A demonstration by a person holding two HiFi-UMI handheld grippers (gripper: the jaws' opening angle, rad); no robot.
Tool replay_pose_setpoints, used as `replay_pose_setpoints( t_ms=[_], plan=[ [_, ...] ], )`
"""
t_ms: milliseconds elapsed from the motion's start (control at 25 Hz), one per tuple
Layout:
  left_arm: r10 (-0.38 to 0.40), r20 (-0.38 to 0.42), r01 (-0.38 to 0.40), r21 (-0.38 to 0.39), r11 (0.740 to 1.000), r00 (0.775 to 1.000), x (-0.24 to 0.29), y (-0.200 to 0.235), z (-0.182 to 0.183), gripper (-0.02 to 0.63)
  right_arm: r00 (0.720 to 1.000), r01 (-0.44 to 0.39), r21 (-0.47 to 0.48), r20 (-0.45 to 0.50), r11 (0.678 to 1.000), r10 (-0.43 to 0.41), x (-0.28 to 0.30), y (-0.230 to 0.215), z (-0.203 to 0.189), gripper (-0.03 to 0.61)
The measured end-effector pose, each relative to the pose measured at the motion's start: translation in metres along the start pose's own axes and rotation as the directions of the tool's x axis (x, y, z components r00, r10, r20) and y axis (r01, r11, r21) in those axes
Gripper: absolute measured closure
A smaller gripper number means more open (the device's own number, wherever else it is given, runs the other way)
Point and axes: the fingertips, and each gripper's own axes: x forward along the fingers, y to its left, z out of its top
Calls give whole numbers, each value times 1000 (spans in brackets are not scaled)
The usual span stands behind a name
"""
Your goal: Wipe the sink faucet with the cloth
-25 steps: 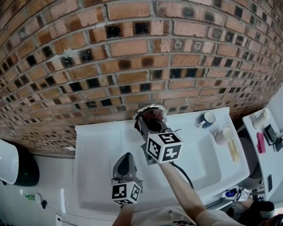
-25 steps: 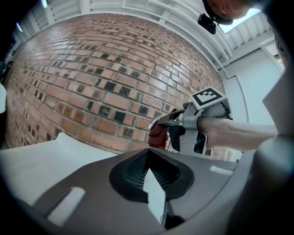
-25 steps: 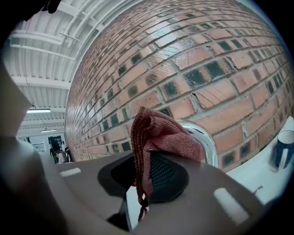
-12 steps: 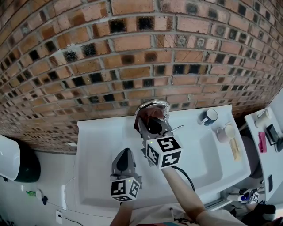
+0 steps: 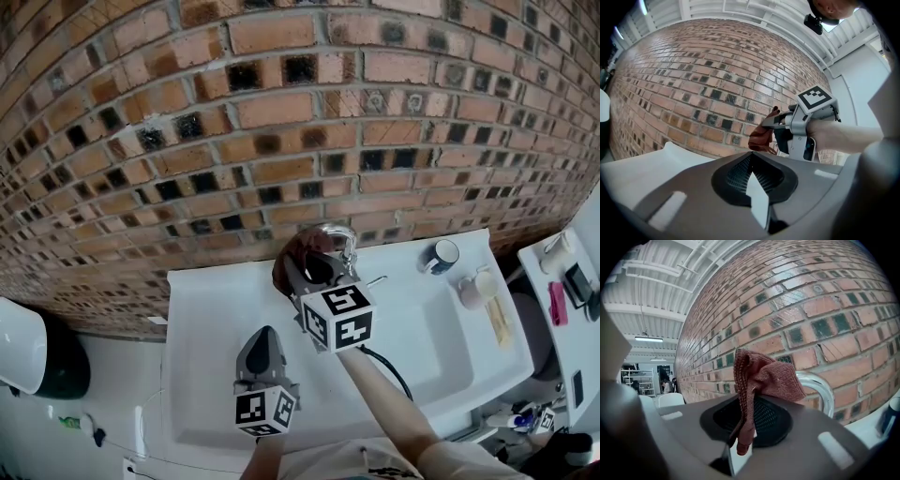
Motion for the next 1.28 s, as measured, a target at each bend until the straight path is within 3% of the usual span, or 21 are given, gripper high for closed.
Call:
replay_pose_setpoints(
  t_ms=[280, 480, 720, 840, 960, 1120, 1280],
  plan=[
    [-21, -3, 21, 5, 1000, 1000, 2, -10, 0, 607, 997, 42, 7, 59, 999, -42, -19, -18, 22, 534],
    [-14, -2, 14, 1, 1000, 1000, 2, -8, 0, 607, 984, 126, 46, 120, 991, -131, -42, -54, 38, 534],
    [-25, -10, 25, -4, 1000, 1000, 3, -12, -4, 607, 960, 240, 100, 121, 966, -251, -62, -101, 36, 534],
    [-23, -15, 23, -7, 1000, 1000, 4, -11, -6, 607, 945, 308, 94, 82, 947, -315, -68, -128, 28, 534],
    [-21, -23, 20, -12, 1000, 1000, 5, -10, -9, 607, 934, 357, 76, -21, 931, -356, -66, -155, 5, 535],
    [-20, -35, 19, -18, 1000, 999, 7, -10, -14, 607, 918, 366, 0, -165, 931, -361, -54, -164, -41, 534],
    [-12, -45, 11, -26, 1000, 999, 10, -8, -19, 607, 905, 364, -35, -223, 931, -363, -48, -153, -73, 535]
  ],
)
